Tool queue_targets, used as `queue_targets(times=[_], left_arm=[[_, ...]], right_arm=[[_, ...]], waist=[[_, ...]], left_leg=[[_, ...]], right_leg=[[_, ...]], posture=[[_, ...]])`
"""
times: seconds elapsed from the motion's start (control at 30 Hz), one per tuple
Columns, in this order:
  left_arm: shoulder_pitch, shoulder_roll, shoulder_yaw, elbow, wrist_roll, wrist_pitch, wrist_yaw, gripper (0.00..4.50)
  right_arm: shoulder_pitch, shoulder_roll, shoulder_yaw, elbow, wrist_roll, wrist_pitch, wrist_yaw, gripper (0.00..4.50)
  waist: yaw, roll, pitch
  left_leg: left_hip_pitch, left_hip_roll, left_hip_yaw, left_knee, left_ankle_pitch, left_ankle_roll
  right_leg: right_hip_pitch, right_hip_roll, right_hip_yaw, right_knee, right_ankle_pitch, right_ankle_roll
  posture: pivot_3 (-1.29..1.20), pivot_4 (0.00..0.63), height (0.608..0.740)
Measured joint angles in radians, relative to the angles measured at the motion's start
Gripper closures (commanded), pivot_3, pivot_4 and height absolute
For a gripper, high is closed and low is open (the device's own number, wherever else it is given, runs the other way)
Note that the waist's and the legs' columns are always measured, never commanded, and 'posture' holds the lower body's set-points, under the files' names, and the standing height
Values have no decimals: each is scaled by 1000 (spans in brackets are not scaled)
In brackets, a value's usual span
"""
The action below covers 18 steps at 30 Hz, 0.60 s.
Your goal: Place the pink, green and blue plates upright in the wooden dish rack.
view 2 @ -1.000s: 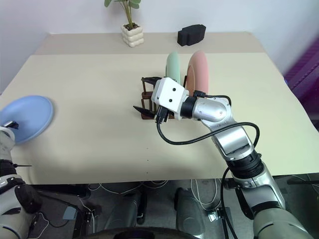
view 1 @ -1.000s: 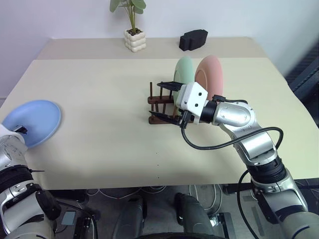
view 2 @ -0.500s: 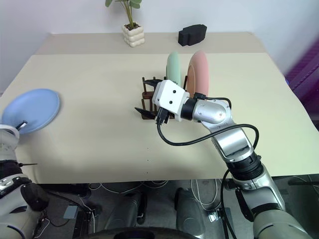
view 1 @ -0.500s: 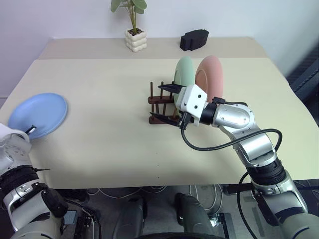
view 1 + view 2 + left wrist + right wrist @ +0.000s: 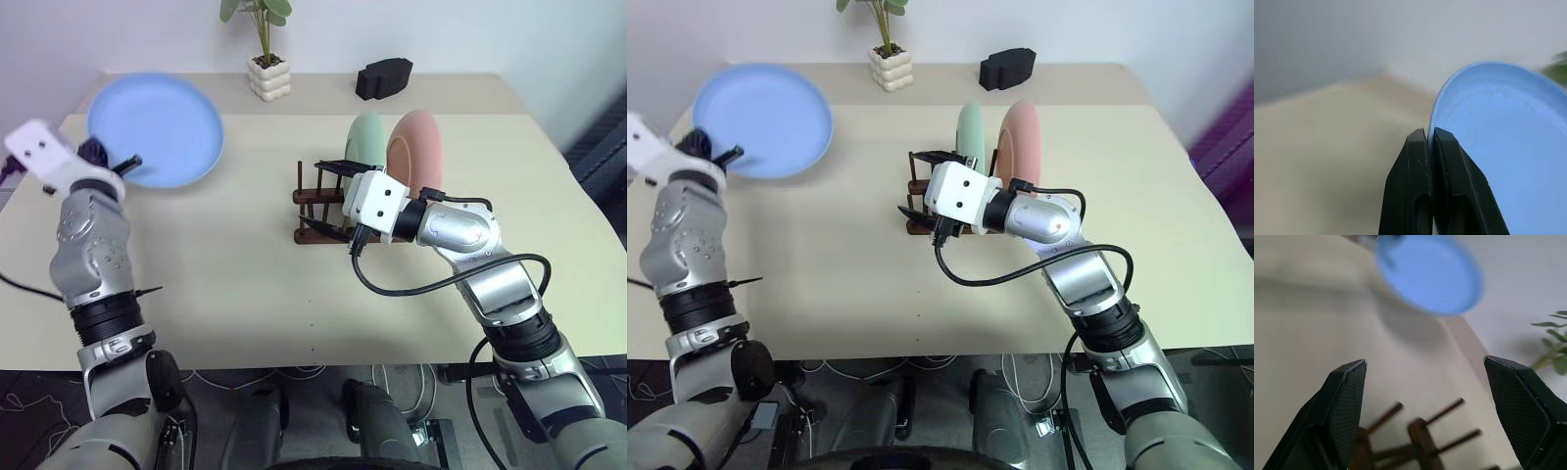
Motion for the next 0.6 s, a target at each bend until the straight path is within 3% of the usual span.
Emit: queue_targets(times=[0.23, 0.6], left_arm=[[-52, -65, -164, -142, -5, -13, -82, 4426], [-49, -122, -238, -272, -43, 68, -104, 4426]], right_arm=[[-40, 9, 43, 73, -211, -110, -101, 594], [-84, 14, 45, 164, -403, -254, -225, 594]], waist=[[-5, 0, 0], [-3, 0, 0]], left_leg=[[0, 1, 0, 0, 0, 0], [0, 1, 0, 0, 0, 0]], right_leg=[[0, 3, 1, 0, 0, 0], [0, 3, 1, 0, 0, 0]], posture=[[0, 150, 736], [0, 150, 736]])
